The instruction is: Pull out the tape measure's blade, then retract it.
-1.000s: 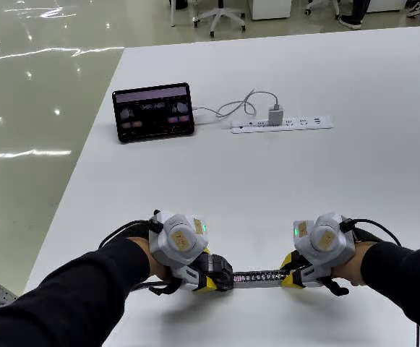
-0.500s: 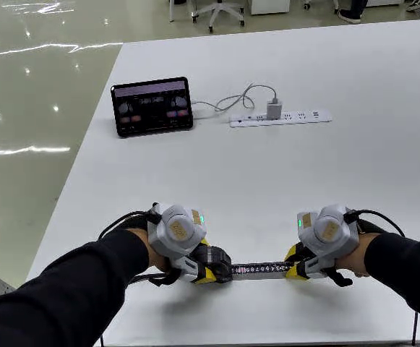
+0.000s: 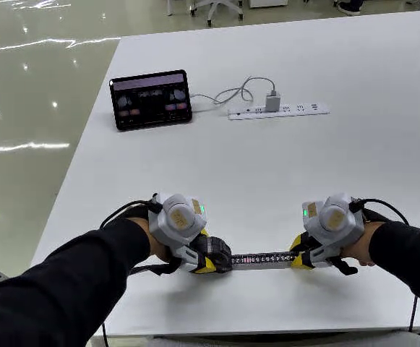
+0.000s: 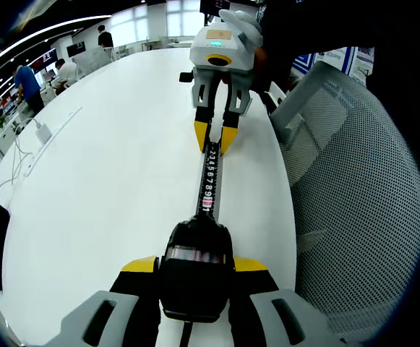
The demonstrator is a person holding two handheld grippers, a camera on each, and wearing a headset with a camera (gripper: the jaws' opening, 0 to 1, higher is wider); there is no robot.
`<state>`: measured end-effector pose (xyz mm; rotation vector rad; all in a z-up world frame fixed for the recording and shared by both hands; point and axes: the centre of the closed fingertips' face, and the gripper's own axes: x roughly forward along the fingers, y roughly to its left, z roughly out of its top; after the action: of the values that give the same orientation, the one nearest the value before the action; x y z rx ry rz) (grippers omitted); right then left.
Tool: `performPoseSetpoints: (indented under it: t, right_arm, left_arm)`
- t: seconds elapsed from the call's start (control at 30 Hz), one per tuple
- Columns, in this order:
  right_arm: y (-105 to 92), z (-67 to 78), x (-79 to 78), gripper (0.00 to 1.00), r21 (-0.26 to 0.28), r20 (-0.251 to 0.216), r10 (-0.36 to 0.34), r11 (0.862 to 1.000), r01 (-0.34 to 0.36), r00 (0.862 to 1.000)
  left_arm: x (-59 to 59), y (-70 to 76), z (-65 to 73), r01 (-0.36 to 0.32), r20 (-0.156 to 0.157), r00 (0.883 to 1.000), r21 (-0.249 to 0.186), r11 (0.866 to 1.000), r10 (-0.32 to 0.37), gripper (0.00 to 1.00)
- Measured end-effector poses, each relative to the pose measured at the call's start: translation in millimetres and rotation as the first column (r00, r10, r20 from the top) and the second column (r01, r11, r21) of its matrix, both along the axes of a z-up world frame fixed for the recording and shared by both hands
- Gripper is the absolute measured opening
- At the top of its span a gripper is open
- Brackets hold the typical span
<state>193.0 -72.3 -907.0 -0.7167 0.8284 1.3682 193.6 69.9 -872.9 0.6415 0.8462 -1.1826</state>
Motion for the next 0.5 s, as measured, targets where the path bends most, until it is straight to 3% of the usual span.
performPoseSetpoints:
  t: [0.5]
  right_arm:
    - [-13.8,-0.5,2.4,0.09,-0.003,-0.008,-0.035,0.999,0.035,0.999]
  left_arm:
    - [-1.7,-0.9,-0.6,0.000,0.007,1.000,0.026,1.000,0.000,0.32]
